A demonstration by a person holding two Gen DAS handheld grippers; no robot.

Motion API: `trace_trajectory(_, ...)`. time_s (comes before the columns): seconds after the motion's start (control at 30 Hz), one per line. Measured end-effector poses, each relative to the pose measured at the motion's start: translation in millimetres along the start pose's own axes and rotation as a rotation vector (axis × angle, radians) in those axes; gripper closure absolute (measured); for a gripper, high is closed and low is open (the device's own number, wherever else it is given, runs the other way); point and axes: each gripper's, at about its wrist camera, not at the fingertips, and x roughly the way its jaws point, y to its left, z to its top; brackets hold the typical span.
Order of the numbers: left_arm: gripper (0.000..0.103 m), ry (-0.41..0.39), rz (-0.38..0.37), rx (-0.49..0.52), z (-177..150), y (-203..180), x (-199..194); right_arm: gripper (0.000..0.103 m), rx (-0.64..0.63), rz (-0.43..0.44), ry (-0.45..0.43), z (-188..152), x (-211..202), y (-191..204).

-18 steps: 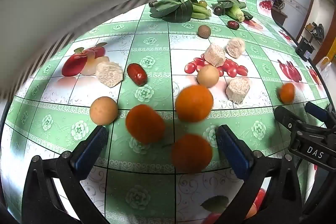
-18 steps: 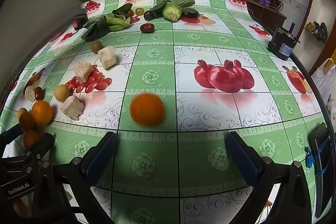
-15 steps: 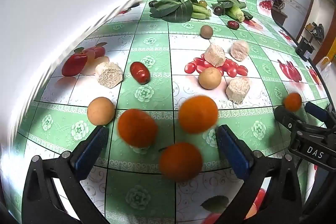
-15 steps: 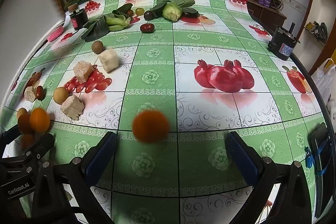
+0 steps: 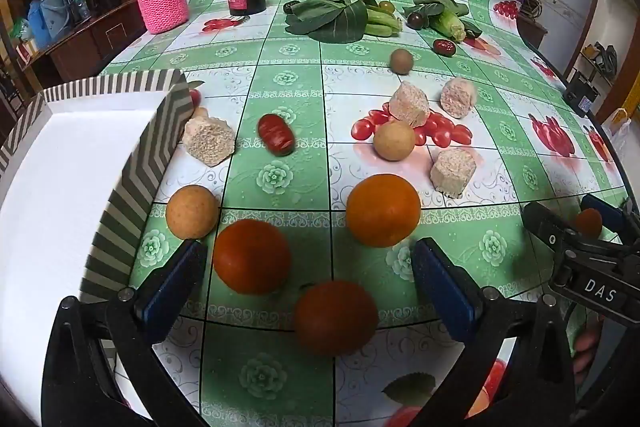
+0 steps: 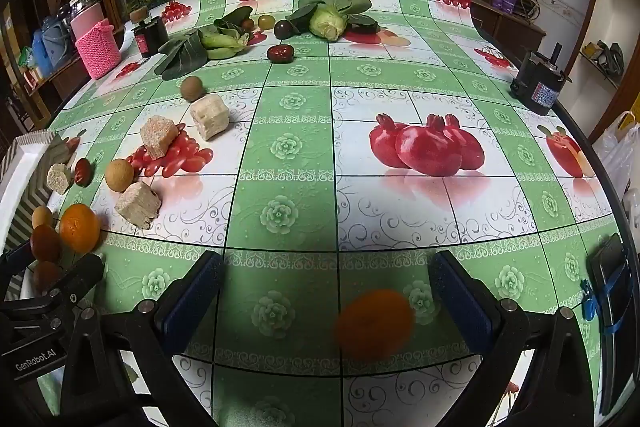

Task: Organize fruits
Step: 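Move both grippers toward the oranges on the tablecloth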

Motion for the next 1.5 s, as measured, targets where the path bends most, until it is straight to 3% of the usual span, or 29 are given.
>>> trace_trajectory(0.83, 0.0, 0.008, 0.006, -0.006, 2.2, -0.6, -0.4, 0.0, 0.016, -0.008, 0.001, 2.9, -0.2, -2.9)
trace_trajectory(1.0, 0.0, 0.055, -0.071, 0.01, 1.8, 6.9, -8.7, 0.0, -0.017, 0.019, -0.017, -0.7, -9.3, -0.3)
trace_trajectory(1.17, 0.0, -0.003, -0.098, 0.062, -1.9, 16.7, -40.4, 0.0, -0.074, 0.085, -0.116, 0.7, -45.4, -1.5)
trace_trajectory(1.27, 0.0, 0.003, -0.138, 0.091, -5.3, 18.0, -50.7, 0.001, -0.124, 0.117, -0.155, 3.2, -64.2, 3.6)
trace_trajectory(1.5, 0.006, -0.003, -0.178, 0.144, -9.1, 10.7, -54.5, 0.007, -0.19, 0.186, -0.134, 1.0, -73.9, 19.5)
